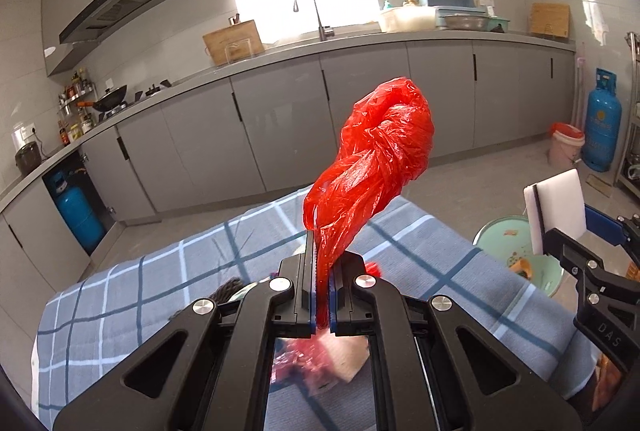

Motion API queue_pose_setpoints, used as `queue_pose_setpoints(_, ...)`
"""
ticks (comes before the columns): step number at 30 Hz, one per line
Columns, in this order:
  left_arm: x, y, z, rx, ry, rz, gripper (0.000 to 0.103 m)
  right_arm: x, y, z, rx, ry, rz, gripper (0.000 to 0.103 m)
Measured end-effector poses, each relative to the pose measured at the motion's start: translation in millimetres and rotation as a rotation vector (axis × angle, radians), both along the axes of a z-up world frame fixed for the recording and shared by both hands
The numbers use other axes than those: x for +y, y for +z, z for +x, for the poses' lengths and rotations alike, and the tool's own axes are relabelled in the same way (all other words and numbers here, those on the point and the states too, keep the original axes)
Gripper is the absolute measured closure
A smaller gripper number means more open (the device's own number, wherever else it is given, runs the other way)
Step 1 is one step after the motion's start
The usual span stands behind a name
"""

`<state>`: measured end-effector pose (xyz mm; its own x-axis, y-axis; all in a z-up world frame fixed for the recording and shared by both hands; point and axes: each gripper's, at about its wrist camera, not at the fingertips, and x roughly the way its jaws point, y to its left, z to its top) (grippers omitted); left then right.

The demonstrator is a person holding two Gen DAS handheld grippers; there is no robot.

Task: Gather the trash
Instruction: 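Carry the red bag and foam block over the green basin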

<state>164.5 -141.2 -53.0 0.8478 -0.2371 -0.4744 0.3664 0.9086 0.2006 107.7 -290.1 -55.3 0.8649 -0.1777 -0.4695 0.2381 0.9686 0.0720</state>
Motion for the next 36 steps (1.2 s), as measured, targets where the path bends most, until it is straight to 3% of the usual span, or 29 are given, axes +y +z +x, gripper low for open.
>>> queue_pose_setpoints(18,-88.2,1.3,7.1,0.002,-0.121,-0.009,0.098,-71.9,-16.2,-10.3,0.006,-0.139,0.037,0.050)
queue_pose_setpoints(36,-175.6,-31.7,25.3,0.085,-0.239,-0.010,0.098,-142.3,-47.7,2.1,0.068,-0.230,0.067,0.049)
